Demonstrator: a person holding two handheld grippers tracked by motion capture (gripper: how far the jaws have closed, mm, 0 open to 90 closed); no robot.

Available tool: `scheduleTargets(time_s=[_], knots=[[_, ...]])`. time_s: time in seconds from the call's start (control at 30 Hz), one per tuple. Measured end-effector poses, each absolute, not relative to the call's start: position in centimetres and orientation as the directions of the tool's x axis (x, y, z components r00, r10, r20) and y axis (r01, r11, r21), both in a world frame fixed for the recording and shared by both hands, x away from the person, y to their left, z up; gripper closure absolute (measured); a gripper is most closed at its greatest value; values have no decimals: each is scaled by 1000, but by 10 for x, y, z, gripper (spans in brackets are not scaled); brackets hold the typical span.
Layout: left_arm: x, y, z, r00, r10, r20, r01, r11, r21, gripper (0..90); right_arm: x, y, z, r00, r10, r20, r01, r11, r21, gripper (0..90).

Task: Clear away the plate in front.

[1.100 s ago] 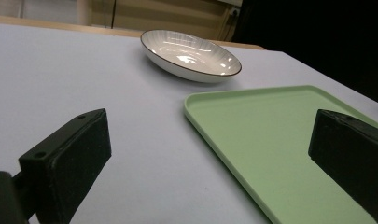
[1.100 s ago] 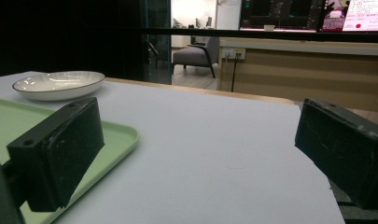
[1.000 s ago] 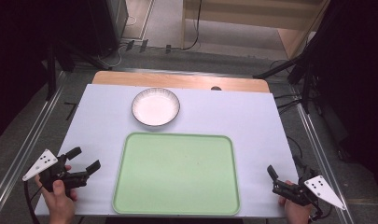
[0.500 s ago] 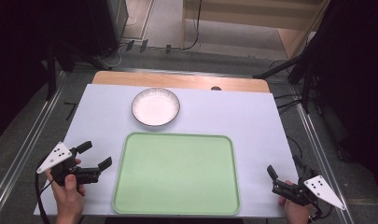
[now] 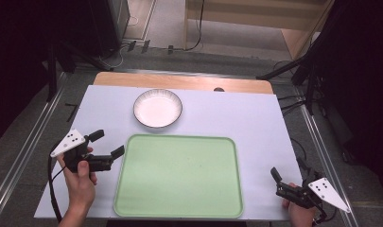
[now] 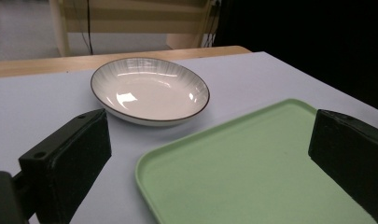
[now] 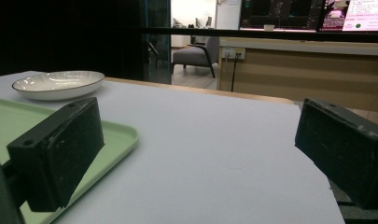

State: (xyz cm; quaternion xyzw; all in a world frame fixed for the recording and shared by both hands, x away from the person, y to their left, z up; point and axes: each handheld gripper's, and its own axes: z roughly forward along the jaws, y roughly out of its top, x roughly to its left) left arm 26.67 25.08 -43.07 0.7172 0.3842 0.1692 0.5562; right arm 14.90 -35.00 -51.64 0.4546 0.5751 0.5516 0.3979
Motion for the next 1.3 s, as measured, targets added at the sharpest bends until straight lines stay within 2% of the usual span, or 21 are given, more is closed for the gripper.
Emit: scheduleTargets(time_s=[0.23,0.8,1.3], knots=[[281,236,-426,660,733,-164,344,-101,933,0,149,-350,-516,-269,962,45,85,-23,996,18],[318,217,-416,666,717,-206,364,-72,928,0,149,-350,-516,-273,961,46,81,-25,996,17],[340,202,-411,673,710,-209,373,-82,924,0,149,-350,-516,-275,960,46,80,-25,996,17]])
